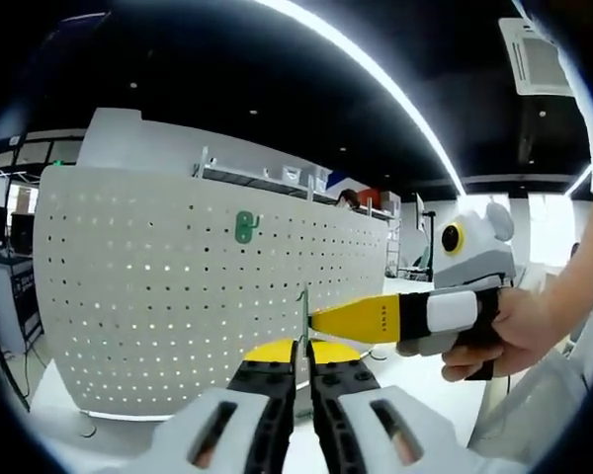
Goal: Insert the hook assembly into the mounting plate slot until the hook locks in place.
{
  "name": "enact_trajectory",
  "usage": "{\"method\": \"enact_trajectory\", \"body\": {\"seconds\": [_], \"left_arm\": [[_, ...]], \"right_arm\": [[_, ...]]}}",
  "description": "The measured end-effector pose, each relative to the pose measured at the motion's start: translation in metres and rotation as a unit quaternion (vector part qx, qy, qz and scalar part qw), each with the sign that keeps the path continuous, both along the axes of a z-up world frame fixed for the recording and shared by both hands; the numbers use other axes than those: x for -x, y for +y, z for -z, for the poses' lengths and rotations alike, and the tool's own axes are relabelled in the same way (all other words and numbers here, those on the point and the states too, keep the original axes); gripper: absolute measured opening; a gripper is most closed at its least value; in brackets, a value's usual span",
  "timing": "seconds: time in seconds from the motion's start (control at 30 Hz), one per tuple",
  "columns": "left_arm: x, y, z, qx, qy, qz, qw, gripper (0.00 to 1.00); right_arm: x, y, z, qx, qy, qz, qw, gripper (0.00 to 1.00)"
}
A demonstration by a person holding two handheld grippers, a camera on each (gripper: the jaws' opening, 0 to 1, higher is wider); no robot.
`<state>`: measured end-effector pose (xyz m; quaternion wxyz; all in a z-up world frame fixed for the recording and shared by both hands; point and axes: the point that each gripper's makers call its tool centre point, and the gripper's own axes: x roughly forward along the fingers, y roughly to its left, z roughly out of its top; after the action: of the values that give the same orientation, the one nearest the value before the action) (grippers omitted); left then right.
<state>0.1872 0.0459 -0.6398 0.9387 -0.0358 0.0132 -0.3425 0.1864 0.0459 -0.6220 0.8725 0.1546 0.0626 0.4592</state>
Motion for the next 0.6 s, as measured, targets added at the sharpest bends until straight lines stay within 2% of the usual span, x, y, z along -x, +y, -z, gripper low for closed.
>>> {"method": "enact_trajectory", "body": {"seconds": [0.03,0.17,0.4,0.6], "left_arm": [[0.0,-0.002,0.003,-0.009,0.004,0.006,0.9999,0.08],[0.001,-0.007,0.008,-0.022,0.008,0.015,0.9996,0.36],[0.002,-0.017,0.023,-0.036,0.029,0.031,0.9984,0.72],[0.005,-0.023,0.029,-0.062,0.029,0.04,0.9968,0.89]], "right_arm": [[0.0,-0.001,-0.001,-0.002,0.0,0.0,1.0,0.0],[0.0,-0.001,-0.001,-0.003,0.003,-0.002,1.0,0.0],[-0.001,-0.002,0.0,-0.006,0.007,-0.002,1.0,0.0],[-0.003,-0.003,0.001,-0.01,0.017,0.001,0.9998,0.0]]}}
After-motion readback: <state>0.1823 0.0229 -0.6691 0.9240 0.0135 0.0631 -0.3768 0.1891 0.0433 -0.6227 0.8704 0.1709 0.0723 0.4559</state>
